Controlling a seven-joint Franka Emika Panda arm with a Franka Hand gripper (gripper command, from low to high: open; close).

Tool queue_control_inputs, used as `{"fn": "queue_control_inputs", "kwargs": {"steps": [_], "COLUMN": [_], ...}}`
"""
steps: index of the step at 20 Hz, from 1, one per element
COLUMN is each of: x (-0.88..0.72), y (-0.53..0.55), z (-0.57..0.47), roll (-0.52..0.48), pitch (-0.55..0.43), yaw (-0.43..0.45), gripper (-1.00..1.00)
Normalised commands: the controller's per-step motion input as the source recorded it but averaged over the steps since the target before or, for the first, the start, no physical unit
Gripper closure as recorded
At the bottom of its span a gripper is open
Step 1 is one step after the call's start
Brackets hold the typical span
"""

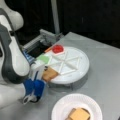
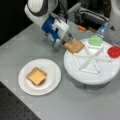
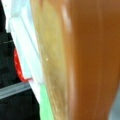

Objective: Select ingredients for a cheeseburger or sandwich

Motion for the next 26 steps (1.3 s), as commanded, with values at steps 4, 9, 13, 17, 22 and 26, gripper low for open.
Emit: {"fn": "queue_control_inputs", "kwargs": {"steps": [4, 9, 13, 17, 22, 26], "x": [-0.17, -0.18, -0.19, -0.17, -0.12, -0.11], "y": [0.26, 0.25, 0.25, 0.23, 0.21, 0.18], "z": [0.17, 0.2, 0.18, 0.14, 0.07, 0.06], "roll": [-0.004, -0.025, -0.042, -0.058, -0.091, -0.09], "pitch": [-0.175, -0.161, -0.138, -0.133, -0.141, -0.152], "yaw": [-0.185, -0.184, -0.189, -0.195, -0.188, -0.186], "gripper": [-1.0, -1.0, -1.0, -1.0, 1.0, 1.0]}}
